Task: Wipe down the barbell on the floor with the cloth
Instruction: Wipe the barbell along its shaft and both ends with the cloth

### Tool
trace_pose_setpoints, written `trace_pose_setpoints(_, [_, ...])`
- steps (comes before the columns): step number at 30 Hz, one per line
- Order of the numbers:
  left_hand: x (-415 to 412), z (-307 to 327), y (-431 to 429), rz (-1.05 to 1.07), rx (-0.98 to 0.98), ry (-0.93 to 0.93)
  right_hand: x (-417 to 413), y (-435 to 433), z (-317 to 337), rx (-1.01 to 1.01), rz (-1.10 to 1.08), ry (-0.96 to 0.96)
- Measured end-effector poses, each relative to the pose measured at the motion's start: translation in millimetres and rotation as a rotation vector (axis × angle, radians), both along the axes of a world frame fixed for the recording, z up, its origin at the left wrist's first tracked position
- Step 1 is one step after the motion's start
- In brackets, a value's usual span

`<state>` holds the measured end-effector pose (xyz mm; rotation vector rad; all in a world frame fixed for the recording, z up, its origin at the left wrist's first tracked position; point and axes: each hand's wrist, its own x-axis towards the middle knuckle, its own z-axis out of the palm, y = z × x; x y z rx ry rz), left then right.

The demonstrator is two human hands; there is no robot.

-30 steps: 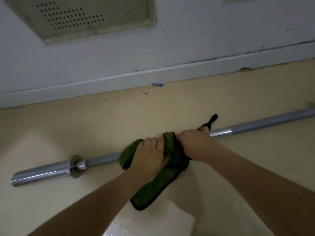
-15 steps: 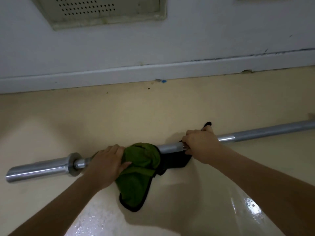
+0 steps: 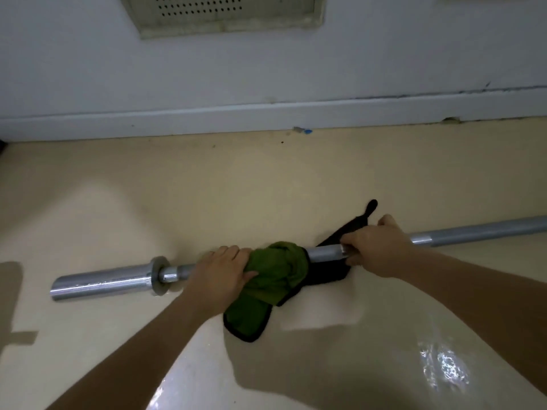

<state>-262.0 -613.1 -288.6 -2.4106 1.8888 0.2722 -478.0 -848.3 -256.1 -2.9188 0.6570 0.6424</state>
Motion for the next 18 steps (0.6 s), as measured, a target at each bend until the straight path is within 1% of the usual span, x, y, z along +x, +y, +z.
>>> trace_pose_setpoints(3, [16.3,10.1,51.5,0.085,0.020,-0.017,-11.0,4.4,0.4,0.062,-0.038,0.018])
trace_pose_setpoints(5, [17.6,10.6,67.9,0.124,0.021,-0.029,-12.7,9.2,1.3,0.094,-0.084,0.013])
trace_pose_setpoints(6, [15.1,8.8,68.3,0.140,0.026,-0.021,-12.5,12.0,0.9,0.078,-0.098,-0.004])
trace_pose_setpoints(9, [-4.4,1.9,42.2,0.147,-0.025,-0.012,-9.7,27.3,-2.2,-0.053,-0.096,-0.071])
trace_pose_setpoints(11, [-35.4,-3.1,9.2,0.103,-0.053,0.000,-7.2,40.7,-5.9,-0.096,-0.135,-0.096])
trace_pose_setpoints(14, [-82.9,-1.8,-29.5,-0.003,-0.069,0.073,-10.0,50.7,-9.8,-0.145,-0.201,-0.122])
trace_pose_setpoints(16, [-74.1,4.4,-20.7,-0.043,-0.035,0.093,-12.6,50.1,-9.9,-0.167,-0.193,-0.135])
trace_pose_setpoints(18, [-41.4,11.5,17.4,0.046,0.046,0.090,-14.3,49.7,-8.0,-0.184,-0.183,-0.116])
